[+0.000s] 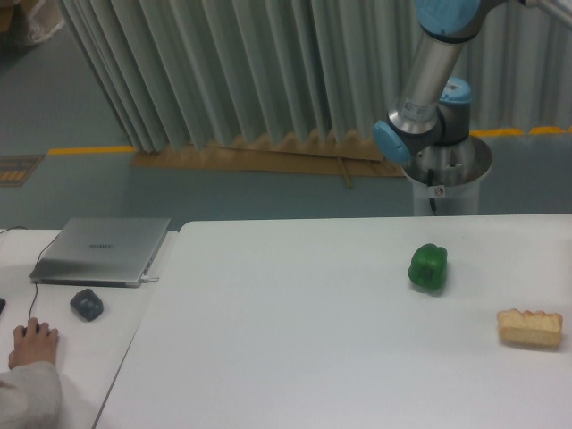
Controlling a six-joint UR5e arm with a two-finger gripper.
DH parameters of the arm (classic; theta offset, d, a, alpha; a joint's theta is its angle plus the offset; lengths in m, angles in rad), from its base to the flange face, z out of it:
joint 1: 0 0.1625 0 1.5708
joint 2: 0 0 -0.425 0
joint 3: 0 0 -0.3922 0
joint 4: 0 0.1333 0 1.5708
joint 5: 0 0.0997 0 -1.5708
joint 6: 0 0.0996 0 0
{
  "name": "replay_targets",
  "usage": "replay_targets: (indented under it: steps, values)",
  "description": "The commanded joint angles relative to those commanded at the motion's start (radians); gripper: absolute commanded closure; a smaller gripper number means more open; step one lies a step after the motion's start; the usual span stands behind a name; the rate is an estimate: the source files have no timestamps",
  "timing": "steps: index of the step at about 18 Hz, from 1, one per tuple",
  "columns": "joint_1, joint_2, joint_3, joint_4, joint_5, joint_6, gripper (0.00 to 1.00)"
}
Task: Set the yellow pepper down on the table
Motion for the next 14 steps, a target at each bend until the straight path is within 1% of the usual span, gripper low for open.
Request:
replay_targets:
  steps: [4,6,9,14]
  values:
    - [-0.034,-0.035,-0.005,-0.002,0.003,-0.008,0.0]
    - [-0.055,-0.041,-0.003,-0.002,0.002,-0.031,0.0]
    - [-0.057,-0.049,-0.003,-0.002,0.002,-0.031,0.0]
    - [-0.045,-0.054,0.023,0.0,0.0,-0.021,0.0]
